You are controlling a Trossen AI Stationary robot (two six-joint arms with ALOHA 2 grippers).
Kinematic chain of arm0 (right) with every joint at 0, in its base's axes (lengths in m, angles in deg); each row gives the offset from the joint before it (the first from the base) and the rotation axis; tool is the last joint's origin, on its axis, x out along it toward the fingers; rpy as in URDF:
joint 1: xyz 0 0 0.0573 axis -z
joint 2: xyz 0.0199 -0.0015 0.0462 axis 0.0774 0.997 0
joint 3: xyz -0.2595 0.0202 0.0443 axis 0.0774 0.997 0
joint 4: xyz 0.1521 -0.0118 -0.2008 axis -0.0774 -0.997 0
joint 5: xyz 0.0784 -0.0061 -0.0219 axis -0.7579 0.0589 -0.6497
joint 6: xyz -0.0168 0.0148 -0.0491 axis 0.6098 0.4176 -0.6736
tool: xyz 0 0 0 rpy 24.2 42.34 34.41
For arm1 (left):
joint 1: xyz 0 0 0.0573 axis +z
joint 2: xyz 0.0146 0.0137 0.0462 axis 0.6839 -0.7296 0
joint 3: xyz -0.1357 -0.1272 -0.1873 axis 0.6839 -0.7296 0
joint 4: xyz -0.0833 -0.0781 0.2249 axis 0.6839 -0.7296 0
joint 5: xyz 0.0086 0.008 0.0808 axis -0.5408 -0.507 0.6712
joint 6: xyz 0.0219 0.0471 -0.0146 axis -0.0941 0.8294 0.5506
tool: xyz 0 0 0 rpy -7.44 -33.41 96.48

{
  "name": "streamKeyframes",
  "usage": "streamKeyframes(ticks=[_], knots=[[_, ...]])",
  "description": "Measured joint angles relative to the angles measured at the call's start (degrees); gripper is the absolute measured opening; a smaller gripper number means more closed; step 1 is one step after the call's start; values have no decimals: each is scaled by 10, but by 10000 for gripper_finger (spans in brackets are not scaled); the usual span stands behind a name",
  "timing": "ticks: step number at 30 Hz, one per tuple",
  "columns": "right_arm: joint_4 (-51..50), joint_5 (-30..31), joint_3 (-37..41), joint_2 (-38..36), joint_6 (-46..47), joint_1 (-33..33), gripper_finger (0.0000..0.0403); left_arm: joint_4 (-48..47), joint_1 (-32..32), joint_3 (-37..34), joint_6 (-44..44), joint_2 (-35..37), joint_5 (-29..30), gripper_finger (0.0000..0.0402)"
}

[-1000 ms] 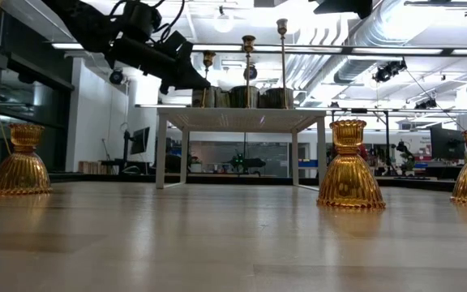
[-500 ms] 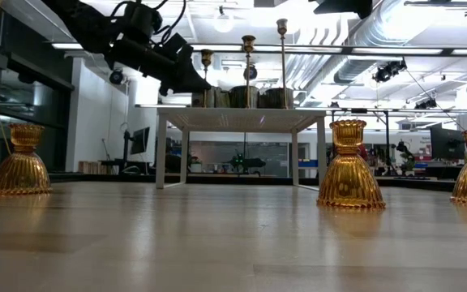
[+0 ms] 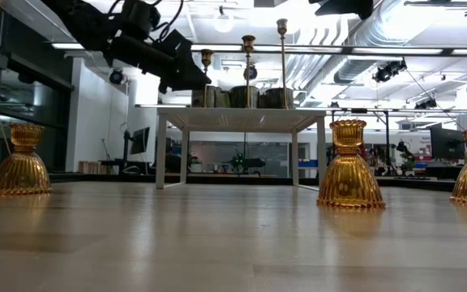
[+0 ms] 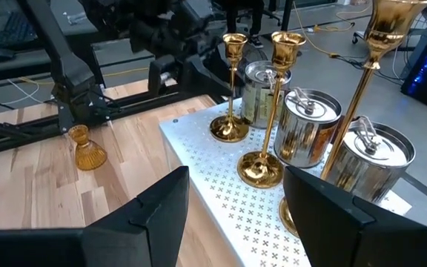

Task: Pick & Place candle stick holders
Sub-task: Put the right yellow candle holder on the shelf

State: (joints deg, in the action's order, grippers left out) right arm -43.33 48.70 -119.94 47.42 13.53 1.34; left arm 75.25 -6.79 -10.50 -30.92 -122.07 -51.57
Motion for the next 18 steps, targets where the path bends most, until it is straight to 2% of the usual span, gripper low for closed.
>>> streamKeyframes(ticks=[7,18], knots=[[-1,0,0,0,1,0,211,-64,0,0,7,39,-2,219],[-23,0,0,0,10,0,211,-191,0,0,25,120,-3,223]])
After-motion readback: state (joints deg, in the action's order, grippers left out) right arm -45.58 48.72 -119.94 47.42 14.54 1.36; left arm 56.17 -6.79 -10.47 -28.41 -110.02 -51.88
